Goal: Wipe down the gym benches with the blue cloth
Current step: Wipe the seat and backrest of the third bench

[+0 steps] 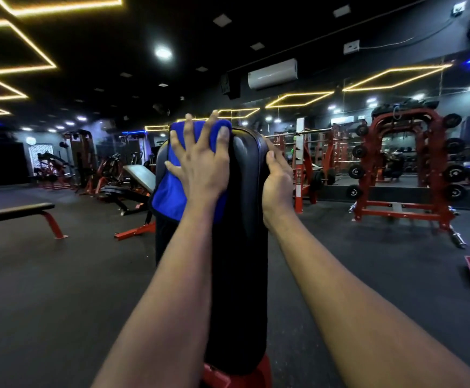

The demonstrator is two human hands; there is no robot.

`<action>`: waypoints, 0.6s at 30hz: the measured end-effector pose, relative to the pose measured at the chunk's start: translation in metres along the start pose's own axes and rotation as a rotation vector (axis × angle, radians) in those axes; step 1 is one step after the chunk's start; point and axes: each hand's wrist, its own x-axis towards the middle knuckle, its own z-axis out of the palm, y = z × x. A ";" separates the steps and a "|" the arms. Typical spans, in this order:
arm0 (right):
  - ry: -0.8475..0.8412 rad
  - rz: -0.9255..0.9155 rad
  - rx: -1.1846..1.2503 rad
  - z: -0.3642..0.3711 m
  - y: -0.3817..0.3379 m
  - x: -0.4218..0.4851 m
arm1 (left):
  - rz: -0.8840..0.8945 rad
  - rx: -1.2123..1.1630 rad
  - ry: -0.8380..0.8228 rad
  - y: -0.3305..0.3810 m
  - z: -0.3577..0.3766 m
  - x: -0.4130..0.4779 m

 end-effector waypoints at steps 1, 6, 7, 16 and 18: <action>0.001 -0.006 -0.009 0.000 0.001 0.001 | -0.075 -0.014 0.028 0.007 0.003 0.000; 0.007 0.003 0.003 0.000 0.002 0.001 | 0.209 0.020 0.009 0.002 0.006 -0.030; 0.009 -0.001 -0.014 0.000 0.003 0.001 | 0.286 0.021 -0.025 -0.010 0.001 -0.026; 0.116 -0.062 -0.117 0.004 0.003 -0.001 | 0.099 0.016 0.108 0.003 0.010 -0.024; 0.110 -0.061 -0.121 0.005 0.002 -0.003 | 0.329 0.002 0.034 -0.010 0.005 -0.034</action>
